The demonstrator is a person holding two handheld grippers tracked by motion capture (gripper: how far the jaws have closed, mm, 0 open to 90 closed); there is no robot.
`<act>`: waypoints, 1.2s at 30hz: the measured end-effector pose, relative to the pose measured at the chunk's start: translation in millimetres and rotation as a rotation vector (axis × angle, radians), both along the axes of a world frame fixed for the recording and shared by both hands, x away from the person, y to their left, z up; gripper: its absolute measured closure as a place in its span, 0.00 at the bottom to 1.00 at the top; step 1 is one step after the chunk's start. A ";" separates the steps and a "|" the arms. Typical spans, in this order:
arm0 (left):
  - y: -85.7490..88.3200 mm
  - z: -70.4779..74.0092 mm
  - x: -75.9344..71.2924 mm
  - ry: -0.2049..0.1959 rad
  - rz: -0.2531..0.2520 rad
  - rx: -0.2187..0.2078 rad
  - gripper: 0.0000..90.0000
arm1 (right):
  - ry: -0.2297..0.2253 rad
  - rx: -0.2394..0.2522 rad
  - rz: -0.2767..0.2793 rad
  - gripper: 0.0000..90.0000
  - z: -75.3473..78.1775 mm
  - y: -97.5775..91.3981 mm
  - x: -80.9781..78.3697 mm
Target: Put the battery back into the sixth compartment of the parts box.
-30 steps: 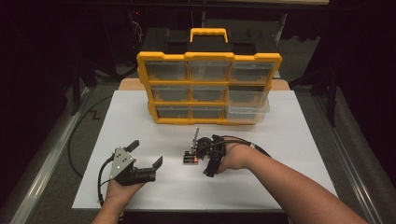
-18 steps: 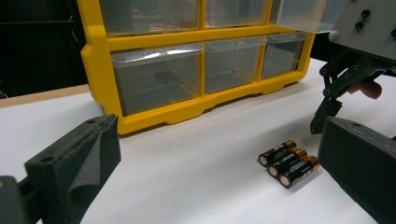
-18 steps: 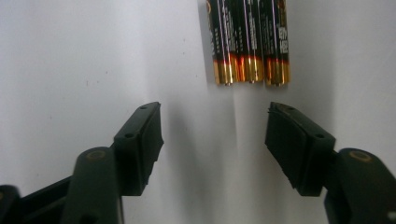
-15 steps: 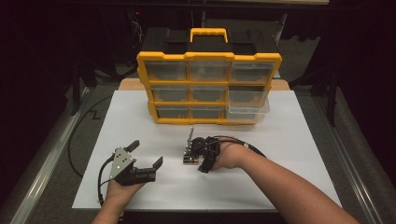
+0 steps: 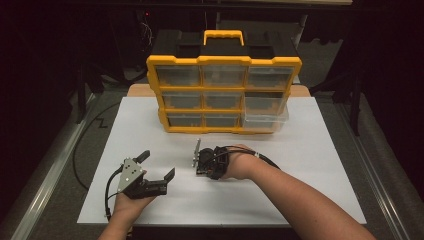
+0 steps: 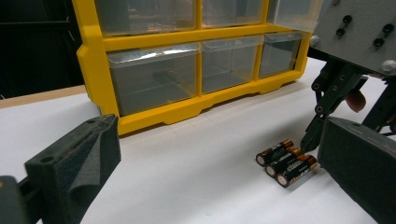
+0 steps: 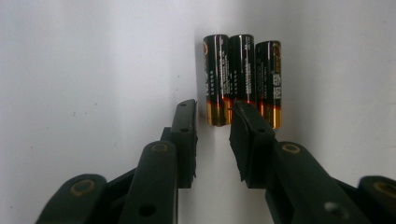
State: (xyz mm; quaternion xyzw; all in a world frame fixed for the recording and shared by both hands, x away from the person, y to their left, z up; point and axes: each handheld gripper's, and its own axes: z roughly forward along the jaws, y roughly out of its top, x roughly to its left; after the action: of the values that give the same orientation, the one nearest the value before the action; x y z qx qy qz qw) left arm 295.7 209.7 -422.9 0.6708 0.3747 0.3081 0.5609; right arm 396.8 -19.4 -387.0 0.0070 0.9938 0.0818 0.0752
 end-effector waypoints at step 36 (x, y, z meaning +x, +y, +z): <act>-0.7 0.0 0.3 0.000 -0.004 -0.001 0.01 | 0.051 -0.033 0.032 0.88 -12.6 10.1 1.1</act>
State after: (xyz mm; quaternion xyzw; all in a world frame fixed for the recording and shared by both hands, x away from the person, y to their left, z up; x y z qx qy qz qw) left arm 296.0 209.1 -422.9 0.6715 0.3734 0.3068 0.5618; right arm 397.8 -9.3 -399.6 -0.0081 0.9966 0.0662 0.0487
